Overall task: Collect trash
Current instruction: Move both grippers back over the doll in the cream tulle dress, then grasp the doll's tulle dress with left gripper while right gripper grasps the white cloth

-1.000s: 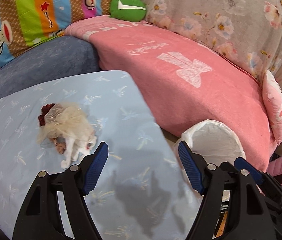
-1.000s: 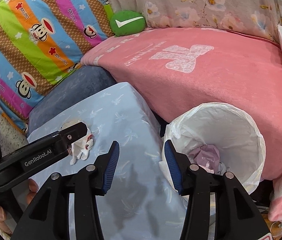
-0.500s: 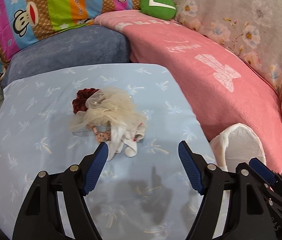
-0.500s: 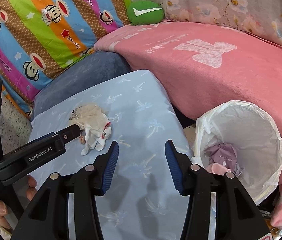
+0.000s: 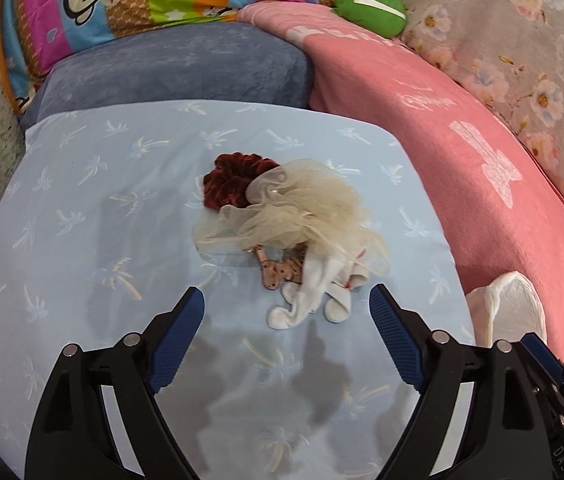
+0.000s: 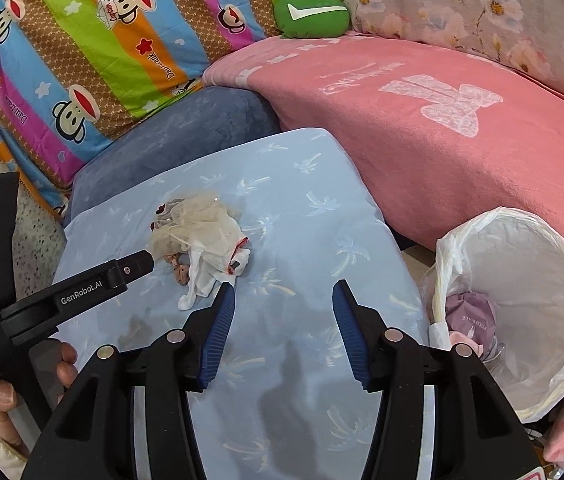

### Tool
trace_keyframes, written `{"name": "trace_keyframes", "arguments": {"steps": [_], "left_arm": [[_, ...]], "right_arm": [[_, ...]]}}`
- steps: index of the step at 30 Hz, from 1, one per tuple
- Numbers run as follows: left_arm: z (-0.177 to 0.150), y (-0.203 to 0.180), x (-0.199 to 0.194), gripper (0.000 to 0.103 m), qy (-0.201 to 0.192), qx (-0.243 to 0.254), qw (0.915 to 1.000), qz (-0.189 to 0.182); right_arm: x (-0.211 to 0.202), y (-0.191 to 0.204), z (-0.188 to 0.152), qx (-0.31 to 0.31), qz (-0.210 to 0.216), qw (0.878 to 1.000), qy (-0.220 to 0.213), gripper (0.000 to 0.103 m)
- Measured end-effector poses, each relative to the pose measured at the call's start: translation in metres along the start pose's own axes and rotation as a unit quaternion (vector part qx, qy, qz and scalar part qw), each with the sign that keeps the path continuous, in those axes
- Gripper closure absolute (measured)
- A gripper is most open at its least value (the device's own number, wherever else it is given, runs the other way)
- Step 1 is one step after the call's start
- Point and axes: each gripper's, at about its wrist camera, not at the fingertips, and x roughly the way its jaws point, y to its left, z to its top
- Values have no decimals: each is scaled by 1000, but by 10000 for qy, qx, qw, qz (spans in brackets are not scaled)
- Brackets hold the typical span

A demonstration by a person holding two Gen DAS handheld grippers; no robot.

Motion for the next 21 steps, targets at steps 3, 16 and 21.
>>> {"name": "trace_keyframes", "arguments": {"steps": [3, 16, 21], "left_arm": [[7, 9, 12, 21, 125, -212, 9997, -63], [37, 21, 61, 45, 571, -807, 9931, -627], [38, 26, 61, 90, 625, -835, 9909, -849]], "right_arm": [[11, 6, 2, 11, 32, 10000, 48, 49], [59, 26, 18, -3, 121, 9995, 287, 49], [79, 35, 17, 31, 256, 9986, 463, 49]]}}
